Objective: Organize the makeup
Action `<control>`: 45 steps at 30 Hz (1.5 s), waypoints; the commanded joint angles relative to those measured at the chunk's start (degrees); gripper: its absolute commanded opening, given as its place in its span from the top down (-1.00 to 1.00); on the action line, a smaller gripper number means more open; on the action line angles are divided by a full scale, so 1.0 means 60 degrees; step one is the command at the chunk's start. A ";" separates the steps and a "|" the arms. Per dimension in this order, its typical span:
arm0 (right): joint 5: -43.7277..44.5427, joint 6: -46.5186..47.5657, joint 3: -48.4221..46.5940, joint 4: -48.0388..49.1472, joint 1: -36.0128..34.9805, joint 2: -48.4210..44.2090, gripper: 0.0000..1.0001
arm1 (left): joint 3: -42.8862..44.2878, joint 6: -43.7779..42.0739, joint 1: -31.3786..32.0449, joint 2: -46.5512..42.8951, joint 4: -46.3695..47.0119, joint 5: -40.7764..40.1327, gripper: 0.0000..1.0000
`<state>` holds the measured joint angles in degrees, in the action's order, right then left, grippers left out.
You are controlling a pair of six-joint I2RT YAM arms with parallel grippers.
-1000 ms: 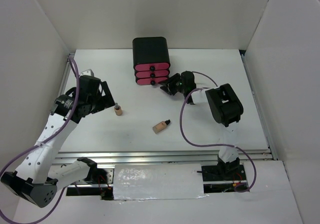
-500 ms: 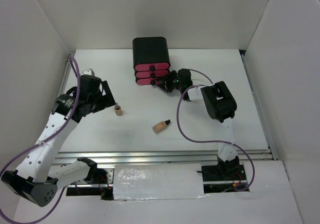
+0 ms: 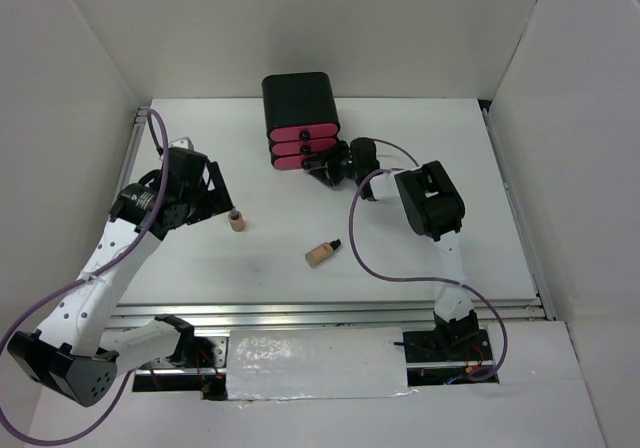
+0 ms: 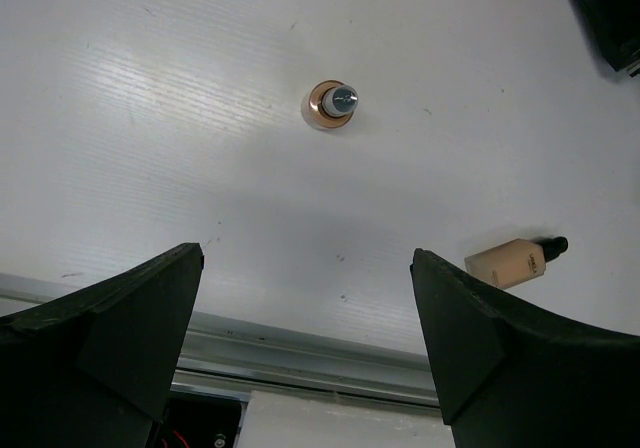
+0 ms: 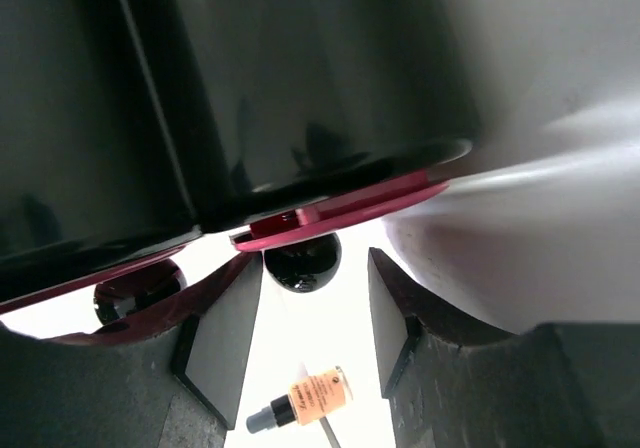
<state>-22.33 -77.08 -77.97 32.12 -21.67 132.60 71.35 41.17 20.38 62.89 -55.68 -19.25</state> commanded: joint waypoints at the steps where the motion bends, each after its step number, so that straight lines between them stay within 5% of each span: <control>1: -0.0146 0.0015 -0.0539 0.0038 -0.0138 0.0224 -0.07 | 0.0237 -0.0225 -0.0042 -0.0008 0.0139 -0.0235 -0.99; 22: 0.0103 -0.0352 0.0220 0.1414 -0.0299 0.0182 0.42 | 0.0076 -0.0475 -0.0042 -0.0009 0.0227 -0.0103 -0.99; 45: -0.0292 -0.0089 0.3385 0.2777 -0.0577 -0.1825 0.44 | -0.0393 -0.0299 -0.0042 -0.0199 0.0564 0.0219 -0.99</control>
<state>-22.20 -79.42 -59.70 46.63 -24.03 125.69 69.41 39.22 20.38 62.70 -54.39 -18.65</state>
